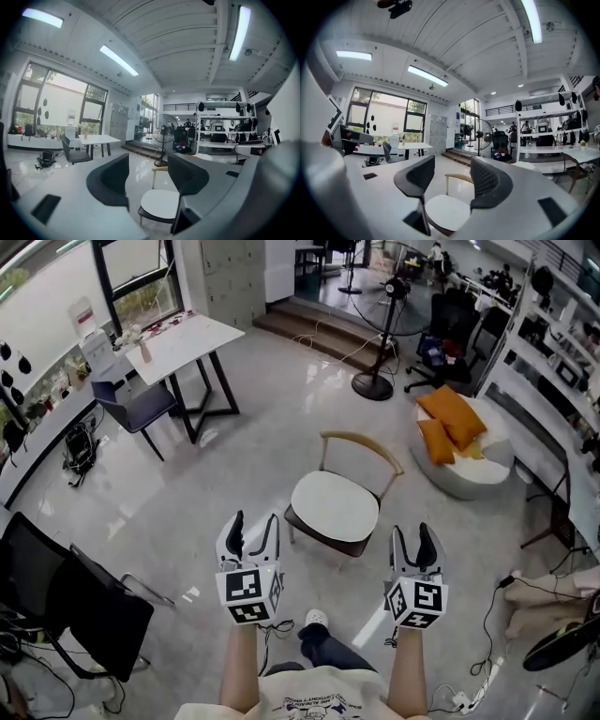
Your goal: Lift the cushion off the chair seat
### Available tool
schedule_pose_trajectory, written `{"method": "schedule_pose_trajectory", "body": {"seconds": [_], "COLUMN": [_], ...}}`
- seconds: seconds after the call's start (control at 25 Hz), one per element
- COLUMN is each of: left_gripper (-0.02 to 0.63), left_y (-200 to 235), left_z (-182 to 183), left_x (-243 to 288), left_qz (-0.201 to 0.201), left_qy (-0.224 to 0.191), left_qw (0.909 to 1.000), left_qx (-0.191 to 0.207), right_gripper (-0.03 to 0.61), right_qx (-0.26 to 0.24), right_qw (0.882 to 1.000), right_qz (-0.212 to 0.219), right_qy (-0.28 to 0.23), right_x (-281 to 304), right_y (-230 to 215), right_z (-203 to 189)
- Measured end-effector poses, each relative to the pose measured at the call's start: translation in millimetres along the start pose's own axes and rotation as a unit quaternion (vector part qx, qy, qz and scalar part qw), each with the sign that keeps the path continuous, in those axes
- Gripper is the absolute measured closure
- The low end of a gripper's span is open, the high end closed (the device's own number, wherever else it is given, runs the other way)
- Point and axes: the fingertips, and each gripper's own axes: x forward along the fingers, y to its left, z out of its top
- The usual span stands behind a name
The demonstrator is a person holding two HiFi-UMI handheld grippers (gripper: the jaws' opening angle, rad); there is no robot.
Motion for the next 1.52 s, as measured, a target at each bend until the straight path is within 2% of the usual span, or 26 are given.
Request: {"method": "schedule_pose_trajectory", "body": {"seconds": [0.24, 0.68, 0.88, 1.12, 1.32, 1.52], "left_gripper": [0.359, 0.359, 0.359, 0.359, 0.359, 0.36], "left_y": [-9.8, -9.1, -5.3, 27.1, 46.5, 64.5], "left_z": [5.8, -19.8, -29.3, -29.3, -31.7, -53.9], "left_x": [83.5, 200.3, 275.4, 391.2, 490.6, 570.2], "left_qz": [0.005, -0.002, -0.022, -0.055, -0.086, -0.108], "left_qy": [-0.001, 0.048, 0.069, 0.089, 0.12, 0.161], "left_qw": [1.0, 0.9988, 0.9974, 0.9945, 0.9889, 0.9808], "left_qx": [0.002, 0.002, 0.0, 0.002, 0.01, 0.019], "right_gripper": [0.334, 0.334, 0.334, 0.316, 0.316, 0.313], "right_qx": [-0.001, 0.013, 0.021, 0.018, 0.034, 0.05], "right_qw": [1.0, 0.999, 0.997, 0.994, 0.988, 0.98], "right_qz": [0.003, 0.0, -0.015, -0.044, -0.075, -0.103], "right_qy": [0.004, 0.048, 0.072, 0.098, 0.128, 0.165], "right_x": [84.4, 187.5, 250.2, 350.8, 427.3, 483.4], "right_y": [-38.6, -65.2, -77.5, -73.1, -80.8, -88.9], "right_z": [-2.1, -36.6, -56.3, -70.2, -85.8, -116.1]}}
